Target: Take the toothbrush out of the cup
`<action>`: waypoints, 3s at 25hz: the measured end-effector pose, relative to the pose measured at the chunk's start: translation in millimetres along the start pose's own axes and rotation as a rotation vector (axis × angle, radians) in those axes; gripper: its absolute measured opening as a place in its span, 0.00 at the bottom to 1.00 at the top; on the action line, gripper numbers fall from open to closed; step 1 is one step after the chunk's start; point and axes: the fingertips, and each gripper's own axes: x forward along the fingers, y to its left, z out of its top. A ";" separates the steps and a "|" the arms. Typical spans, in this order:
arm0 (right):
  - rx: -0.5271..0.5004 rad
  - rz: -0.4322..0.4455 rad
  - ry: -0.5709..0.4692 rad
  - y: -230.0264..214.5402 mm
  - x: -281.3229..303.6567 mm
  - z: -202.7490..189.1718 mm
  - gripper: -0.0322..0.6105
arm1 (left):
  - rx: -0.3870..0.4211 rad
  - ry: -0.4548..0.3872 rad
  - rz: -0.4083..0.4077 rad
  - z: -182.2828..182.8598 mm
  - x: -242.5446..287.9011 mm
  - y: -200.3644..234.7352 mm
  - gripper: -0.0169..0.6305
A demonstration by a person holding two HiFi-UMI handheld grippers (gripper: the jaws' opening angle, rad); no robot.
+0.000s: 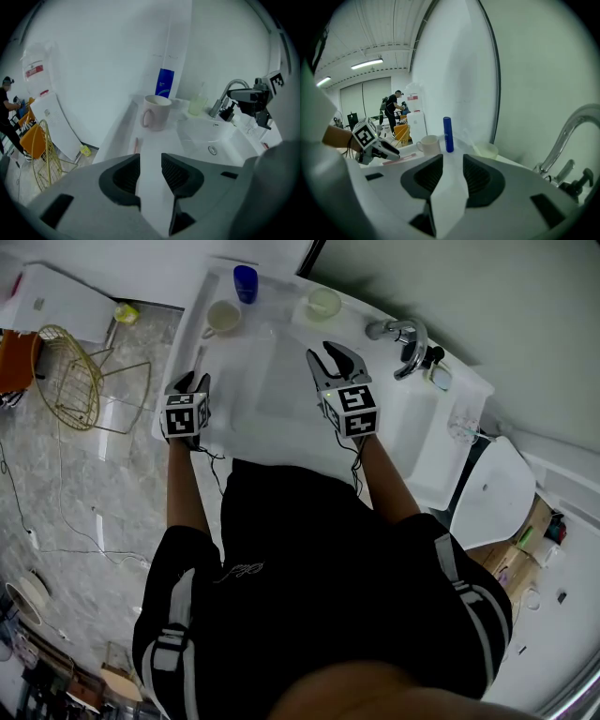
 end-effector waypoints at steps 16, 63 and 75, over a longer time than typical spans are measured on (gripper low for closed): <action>-0.225 -0.034 -0.017 -37.8 53.0 25.0 0.28 | -0.185 -0.121 0.067 -13.2 -64.2 -27.2 0.25; -0.433 0.004 -0.432 52.9 6.7 139.7 0.09 | -0.239 -0.259 0.071 -16.1 -100.7 -51.9 0.23; -0.079 0.293 -0.322 135.1 24.0 95.6 0.09 | -0.288 -0.273 0.130 -44.5 -128.2 -37.5 0.23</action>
